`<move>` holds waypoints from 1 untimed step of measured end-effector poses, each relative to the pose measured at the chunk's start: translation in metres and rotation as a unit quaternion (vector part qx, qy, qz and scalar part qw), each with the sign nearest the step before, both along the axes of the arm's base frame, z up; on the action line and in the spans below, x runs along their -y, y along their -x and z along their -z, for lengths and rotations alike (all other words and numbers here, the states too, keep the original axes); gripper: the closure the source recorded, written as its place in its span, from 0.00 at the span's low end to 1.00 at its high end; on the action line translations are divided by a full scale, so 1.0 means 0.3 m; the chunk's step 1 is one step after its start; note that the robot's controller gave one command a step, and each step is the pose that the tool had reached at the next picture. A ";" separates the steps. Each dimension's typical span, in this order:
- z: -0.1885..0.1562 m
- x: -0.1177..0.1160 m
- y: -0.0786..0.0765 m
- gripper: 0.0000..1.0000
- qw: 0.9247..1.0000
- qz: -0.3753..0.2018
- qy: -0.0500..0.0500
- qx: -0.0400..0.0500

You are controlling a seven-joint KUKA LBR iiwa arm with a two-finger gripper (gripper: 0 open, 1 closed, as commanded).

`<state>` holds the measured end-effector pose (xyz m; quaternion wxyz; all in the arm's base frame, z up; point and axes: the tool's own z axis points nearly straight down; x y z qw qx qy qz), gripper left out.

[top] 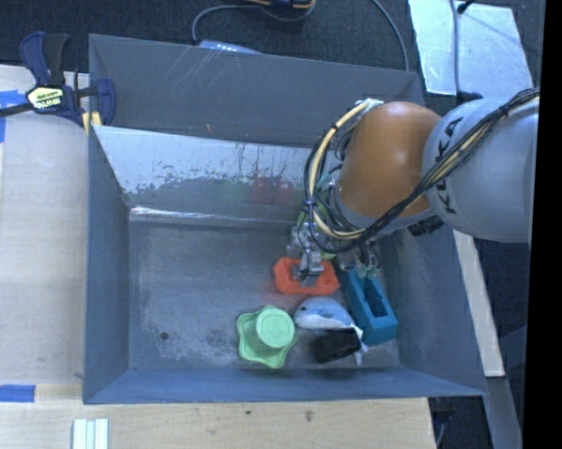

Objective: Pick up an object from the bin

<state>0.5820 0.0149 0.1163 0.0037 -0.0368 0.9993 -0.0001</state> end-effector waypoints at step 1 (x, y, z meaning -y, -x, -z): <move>0.000 0.000 0.000 1.00 1.000 0.000 0.000 0.000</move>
Offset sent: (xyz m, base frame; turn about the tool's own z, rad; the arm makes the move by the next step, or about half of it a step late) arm 0.0103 -0.0044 0.0919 -0.0215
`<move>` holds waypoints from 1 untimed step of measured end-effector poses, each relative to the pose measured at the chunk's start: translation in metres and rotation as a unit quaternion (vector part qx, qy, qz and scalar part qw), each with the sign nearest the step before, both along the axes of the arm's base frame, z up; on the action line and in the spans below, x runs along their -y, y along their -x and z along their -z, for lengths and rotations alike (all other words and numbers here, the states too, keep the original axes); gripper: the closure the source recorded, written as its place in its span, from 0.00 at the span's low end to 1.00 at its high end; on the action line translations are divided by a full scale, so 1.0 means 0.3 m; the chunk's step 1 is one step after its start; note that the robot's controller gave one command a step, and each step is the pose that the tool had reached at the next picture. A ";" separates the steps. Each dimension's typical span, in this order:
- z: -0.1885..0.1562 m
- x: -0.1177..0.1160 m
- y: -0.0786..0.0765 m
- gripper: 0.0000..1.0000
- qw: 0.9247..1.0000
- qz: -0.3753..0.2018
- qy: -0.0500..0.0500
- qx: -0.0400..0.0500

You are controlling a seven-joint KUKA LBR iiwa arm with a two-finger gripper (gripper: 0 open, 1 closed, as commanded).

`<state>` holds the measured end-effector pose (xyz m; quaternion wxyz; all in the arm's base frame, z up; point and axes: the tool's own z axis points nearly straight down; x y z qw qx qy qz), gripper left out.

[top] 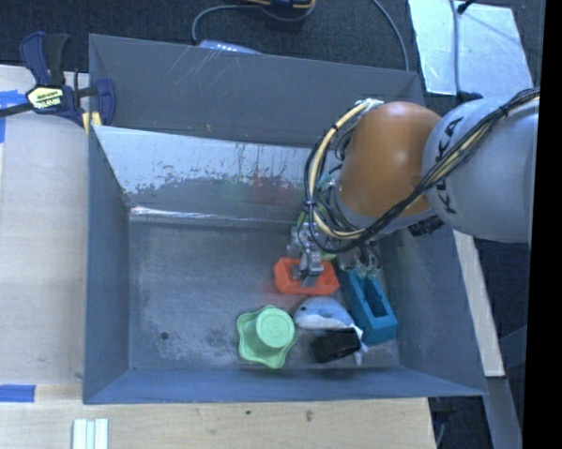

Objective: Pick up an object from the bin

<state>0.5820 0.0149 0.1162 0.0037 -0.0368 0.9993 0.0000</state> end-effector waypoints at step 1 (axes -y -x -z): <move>-0.308 0.016 -0.037 1.00 1.000 -0.010 0.000 0.002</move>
Offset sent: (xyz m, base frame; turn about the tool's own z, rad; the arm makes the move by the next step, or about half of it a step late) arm 0.0000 0.0000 0.0000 0.0000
